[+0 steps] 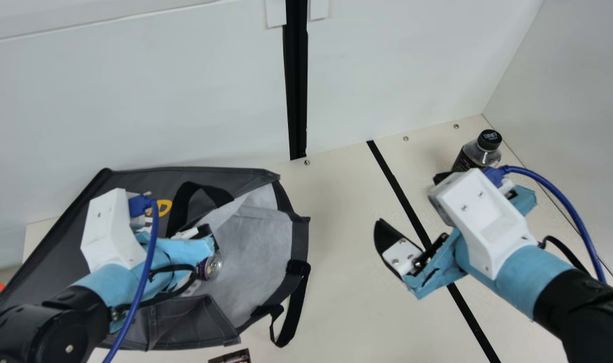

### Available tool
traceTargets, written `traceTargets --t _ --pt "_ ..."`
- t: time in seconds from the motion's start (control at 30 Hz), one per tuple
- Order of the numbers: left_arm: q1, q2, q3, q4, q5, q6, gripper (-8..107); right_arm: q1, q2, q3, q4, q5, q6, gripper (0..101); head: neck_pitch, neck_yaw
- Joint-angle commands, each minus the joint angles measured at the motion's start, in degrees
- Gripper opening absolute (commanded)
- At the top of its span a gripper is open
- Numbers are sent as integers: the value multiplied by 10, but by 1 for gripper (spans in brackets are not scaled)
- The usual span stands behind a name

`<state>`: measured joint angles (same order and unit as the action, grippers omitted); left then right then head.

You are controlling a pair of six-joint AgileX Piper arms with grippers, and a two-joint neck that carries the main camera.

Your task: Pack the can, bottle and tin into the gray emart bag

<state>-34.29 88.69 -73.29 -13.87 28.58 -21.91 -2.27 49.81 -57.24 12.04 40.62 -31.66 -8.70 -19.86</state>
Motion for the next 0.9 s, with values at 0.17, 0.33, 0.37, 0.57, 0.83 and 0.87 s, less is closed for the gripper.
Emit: traceTargets --t 0.17,0.33,0.37,0.57,0.83,0.87 --pt "0 0 0 0 0 0 10 -4 -22 -16 -67 36 61 91 -13 -1" --pt "0 0 0 0 0 0 10 -2 -32 -30 -113 60 103 91 -13 -1" --pt "0 0 0 0 0 0 10 -1 -34 -33 -123 65 111 91 -13 -1" --pt "0 0 0 0 0 0 10 10 -39 -53 -175 92 157 91 -13 -1" --pt "0 0 0 0 0 0 10 35 -37 -88 -239 130 212 91 -13 -1" --pt "0 0 0 0 0 0 10 39 -36 -92 -247 134 218 91 -13 -1"
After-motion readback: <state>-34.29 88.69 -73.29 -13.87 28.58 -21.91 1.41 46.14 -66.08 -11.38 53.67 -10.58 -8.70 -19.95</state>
